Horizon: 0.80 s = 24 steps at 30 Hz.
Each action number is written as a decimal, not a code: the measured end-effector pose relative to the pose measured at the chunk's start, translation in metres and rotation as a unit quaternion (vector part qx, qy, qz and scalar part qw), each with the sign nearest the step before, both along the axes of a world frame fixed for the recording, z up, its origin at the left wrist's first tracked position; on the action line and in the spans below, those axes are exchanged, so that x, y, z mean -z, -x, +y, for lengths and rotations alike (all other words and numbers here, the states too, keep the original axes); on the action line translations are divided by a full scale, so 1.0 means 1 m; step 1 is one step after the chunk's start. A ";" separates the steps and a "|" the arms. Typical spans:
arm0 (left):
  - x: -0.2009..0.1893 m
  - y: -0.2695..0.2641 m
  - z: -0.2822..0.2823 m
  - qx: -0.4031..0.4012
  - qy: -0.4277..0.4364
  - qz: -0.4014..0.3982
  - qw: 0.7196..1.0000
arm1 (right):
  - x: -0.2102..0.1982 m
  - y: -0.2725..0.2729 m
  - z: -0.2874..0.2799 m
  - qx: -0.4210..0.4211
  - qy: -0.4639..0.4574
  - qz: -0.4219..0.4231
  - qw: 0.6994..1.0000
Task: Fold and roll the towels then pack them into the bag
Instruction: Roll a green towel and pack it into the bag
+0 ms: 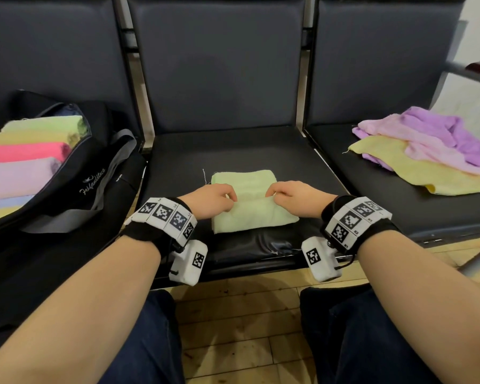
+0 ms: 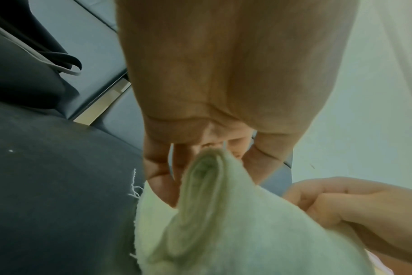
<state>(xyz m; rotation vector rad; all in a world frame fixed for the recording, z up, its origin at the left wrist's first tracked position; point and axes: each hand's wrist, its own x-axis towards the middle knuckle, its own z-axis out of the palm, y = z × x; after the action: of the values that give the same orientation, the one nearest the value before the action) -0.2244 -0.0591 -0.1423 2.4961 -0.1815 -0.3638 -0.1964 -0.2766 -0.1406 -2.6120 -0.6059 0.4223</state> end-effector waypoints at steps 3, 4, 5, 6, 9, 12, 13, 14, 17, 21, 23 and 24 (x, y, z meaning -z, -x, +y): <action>0.001 0.000 -0.001 0.023 -0.046 0.005 0.999 | 0.001 0.000 0.005 0.001 0.012 0.010 1.000; 0.003 0.001 -0.001 0.032 -0.066 0.006 0.997 | 0.002 0.001 0.006 -0.001 0.024 0.019 1.000; 0.005 0.001 0.000 0.039 -0.081 0.003 0.996 | 0.003 0.001 0.006 -0.004 0.038 0.025 0.999; 0.007 0.001 0.002 0.044 -0.087 -0.004 0.995 | 0.004 0.001 0.005 -0.005 0.045 0.024 0.999; 0.012 -0.001 0.006 0.060 -0.076 -0.078 0.992 | 0.005 -0.002 0.001 -0.010 0.036 -0.043 0.998; 0.011 -0.003 0.005 0.073 -0.063 -0.120 0.988 | 0.003 -0.001 0.000 -0.034 0.017 -0.084 0.996; 0.010 -0.002 0.004 0.074 -0.064 -0.116 0.988 | 0.002 0.002 0.000 -0.034 0.012 -0.076 0.996; 0.010 -0.001 0.004 0.069 -0.066 -0.106 0.990 | 0.001 0.003 -0.001 -0.030 0.017 -0.071 0.997; 0.008 0.002 0.004 0.049 -0.069 -0.084 0.993 | -0.007 0.009 -0.004 -0.020 0.060 -0.061 0.996; 0.005 0.007 0.003 0.074 -0.123 -0.022 0.989 | -0.007 0.012 -0.006 -0.032 0.120 -0.030 0.992; 0.006 0.006 0.001 0.087 -0.165 -0.018 0.982 | -0.002 0.013 -0.005 -0.043 0.131 -0.015 0.990; 0.007 0.005 0.001 0.085 -0.179 -0.019 0.980 | 0.000 0.013 -0.005 -0.046 0.126 -0.012 0.991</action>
<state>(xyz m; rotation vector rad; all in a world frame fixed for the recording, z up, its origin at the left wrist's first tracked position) -0.2298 -0.0581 -0.1492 2.8525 -0.3761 -0.4517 -0.2096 -0.2815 -0.1404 -2.8397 -0.7241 0.5272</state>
